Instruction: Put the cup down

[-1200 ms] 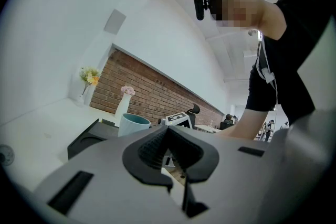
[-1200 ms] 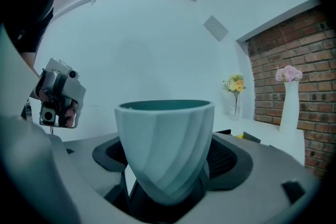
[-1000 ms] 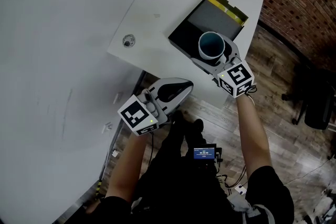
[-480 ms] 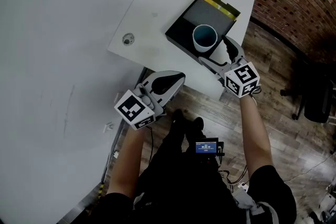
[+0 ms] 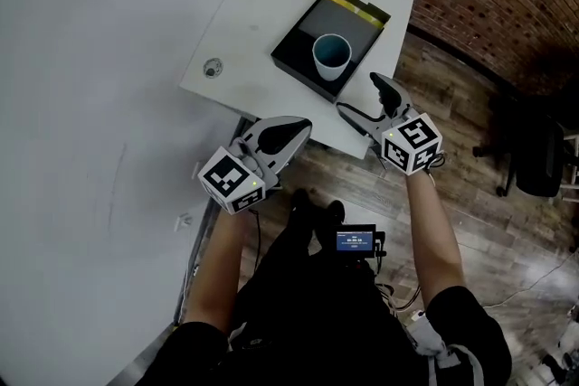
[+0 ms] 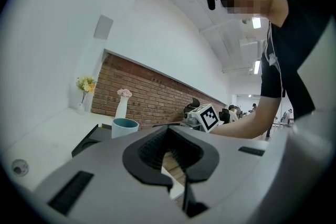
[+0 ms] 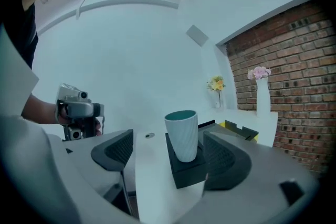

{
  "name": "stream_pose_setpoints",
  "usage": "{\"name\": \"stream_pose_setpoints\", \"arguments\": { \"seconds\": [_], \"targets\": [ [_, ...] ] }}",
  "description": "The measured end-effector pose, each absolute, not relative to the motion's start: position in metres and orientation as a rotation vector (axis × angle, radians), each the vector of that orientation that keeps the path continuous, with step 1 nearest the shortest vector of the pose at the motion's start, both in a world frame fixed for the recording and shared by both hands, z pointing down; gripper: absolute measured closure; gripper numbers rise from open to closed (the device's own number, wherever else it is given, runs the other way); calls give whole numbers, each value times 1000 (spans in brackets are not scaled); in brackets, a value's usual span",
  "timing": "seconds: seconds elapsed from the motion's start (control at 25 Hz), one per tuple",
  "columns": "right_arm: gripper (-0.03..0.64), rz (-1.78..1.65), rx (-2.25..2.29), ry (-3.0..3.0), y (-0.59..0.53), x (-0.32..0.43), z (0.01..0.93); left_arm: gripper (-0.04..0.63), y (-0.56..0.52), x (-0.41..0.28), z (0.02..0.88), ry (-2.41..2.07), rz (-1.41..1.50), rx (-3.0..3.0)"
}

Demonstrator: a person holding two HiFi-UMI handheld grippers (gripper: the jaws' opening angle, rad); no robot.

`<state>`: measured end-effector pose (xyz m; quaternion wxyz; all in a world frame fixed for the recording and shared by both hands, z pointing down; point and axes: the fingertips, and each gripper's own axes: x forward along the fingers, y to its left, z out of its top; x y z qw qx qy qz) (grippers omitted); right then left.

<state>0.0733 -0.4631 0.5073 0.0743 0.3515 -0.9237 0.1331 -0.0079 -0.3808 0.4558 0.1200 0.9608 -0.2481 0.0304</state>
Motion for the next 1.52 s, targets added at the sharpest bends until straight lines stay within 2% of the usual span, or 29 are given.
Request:
{"name": "stream_pose_setpoints", "arguments": {
  "seconds": [0.32,0.52,0.92,1.24,1.52],
  "targets": [
    [309,426,1083,-2794,-424,85,486,588,-365,2,447,-706,79,2824],
    [359,473,1077,-2809,-401,84,474,588,-354,6,444,-694,81,2834],
    [513,481,1080,-2818,-361,74,454,588,-339,2,434,-702,53,2840],
    [578,483,1115,-2824,-346,71,442,588,-326,8,425,-683,23,2849],
    [600,485,1121,-2832,-343,69,441,588,-319,14,426,-674,-9,2837]
  ]
}}
